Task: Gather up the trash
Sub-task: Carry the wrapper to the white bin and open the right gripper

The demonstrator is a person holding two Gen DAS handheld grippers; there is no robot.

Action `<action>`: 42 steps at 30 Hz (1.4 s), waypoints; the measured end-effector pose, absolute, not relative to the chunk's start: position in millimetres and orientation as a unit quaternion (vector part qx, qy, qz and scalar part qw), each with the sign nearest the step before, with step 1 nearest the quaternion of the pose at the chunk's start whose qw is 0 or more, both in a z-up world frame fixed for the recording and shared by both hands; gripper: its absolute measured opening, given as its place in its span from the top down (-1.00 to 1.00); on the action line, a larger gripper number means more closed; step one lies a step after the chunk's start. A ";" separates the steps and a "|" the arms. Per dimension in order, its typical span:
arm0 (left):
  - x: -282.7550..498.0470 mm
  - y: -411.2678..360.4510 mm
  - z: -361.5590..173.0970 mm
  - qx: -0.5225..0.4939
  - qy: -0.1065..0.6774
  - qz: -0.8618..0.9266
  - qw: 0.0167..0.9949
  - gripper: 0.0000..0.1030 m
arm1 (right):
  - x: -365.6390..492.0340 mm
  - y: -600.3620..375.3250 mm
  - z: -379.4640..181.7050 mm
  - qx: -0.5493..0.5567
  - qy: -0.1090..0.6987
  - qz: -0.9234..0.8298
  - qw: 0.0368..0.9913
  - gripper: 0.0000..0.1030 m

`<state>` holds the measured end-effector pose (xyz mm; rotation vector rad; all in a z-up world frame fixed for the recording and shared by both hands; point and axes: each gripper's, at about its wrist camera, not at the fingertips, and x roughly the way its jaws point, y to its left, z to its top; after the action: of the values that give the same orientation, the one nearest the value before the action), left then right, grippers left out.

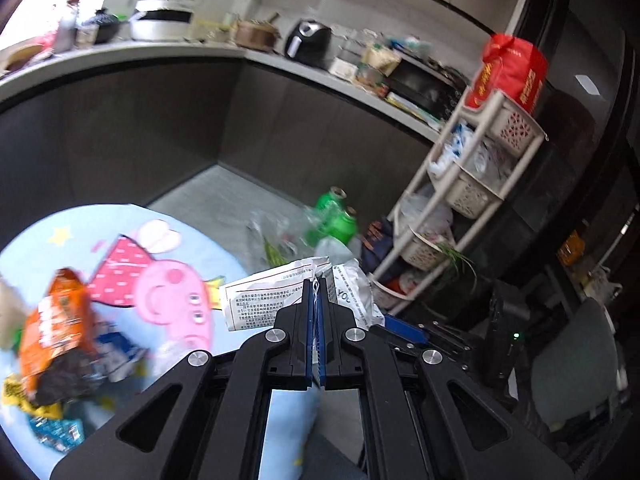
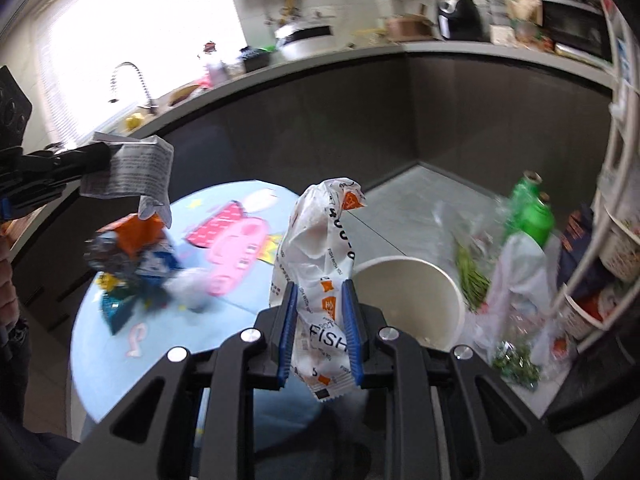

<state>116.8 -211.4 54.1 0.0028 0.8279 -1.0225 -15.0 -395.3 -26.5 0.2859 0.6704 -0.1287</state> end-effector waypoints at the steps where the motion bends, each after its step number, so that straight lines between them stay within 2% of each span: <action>1: 121.3 -227.2 46.2 0.006 0.393 -0.482 0.783 0.97 | -14.1 -405.3 -35.6 0.147 0.335 -0.075 0.928 0.55; 6: 130.5 -298.1 7.3 0.033 0.432 -0.502 0.748 0.97 | -11.6 -436.8 -71.7 0.169 0.364 -0.099 0.911 0.55; 15: 153.1 -375.5 -80.9 0.079 0.512 -0.491 0.701 0.97 | 22.1 -468.3 -128.6 0.169 0.417 -0.110 0.886 0.54; 21: 166.3 -395.4 -102.1 0.099 0.520 -0.481 0.698 0.95 | 37.2 -475.0 -148.6 0.161 0.438 -0.095 0.879 0.53; 24: 170.0 -399.1 -104.8 0.104 0.516 -0.475 0.705 0.93 | 41.0 -476.0 -155.2 0.155 0.444 -0.092 0.878 0.43; 27: 173.1 -400.5 -103.5 0.101 0.506 -0.467 0.718 0.45 | 41.9 -477.4 -156.6 0.153 0.445 -0.086 0.878 0.31; 28: 174.0 -400.9 -102.0 0.098 0.501 -0.464 0.724 0.23 | 41.6 -477.8 -157.2 0.150 0.445 -0.084 0.879 0.16; 29: 175.0 -399.1 -100.0 0.096 0.494 -0.460 0.731 0.10 | 41.3 -478.4 -157.0 0.148 0.444 -0.082 0.880 -0.03; 30: 175.1 -396.8 -97.1 0.094 0.491 -0.458 0.735 0.04 | 40.3 -477.9 -156.5 0.144 0.442 -0.079 0.882 -0.10; 32: 176.6 -393.5 -93.2 0.088 0.485 -0.452 0.744 -0.23 | 37.1 -476.3 -154.9 0.134 0.437 -0.071 0.887 -0.40; 33: 177.0 -392.1 -90.9 0.085 0.480 -0.450 0.748 -0.30 | 35.3 -474.8 -153.5 0.130 0.435 -0.066 0.889 -0.45; 35: 176.8 -388.8 -85.0 0.080 0.469 -0.439 0.762 -0.68 | 31.6 -473.7 -150.2 0.127 0.431 -0.059 0.892 -0.71; 37: 177.0 -384.7 -78.1 0.070 0.457 -0.428 0.776 -0.83 | 27.7 -472.0 -145.7 0.127 0.425 -0.051 0.895 -0.88; 38: 176.9 -382.5 -75.3 0.065 0.455 -0.425 0.780 -0.83 | 25.5 -471.6 -143.3 0.128 0.422 -0.050 0.896 -0.93; 42: 178.4 -375.0 -66.5 0.055 0.457 -0.414 0.786 -0.83 | 21.1 -470.2 -132.1 0.129 0.417 -0.049 0.898 -0.93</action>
<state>178.4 -375.0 -66.5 0.1180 0.9847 -0.8921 21.1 -470.2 -132.1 0.2663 0.8644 -0.1005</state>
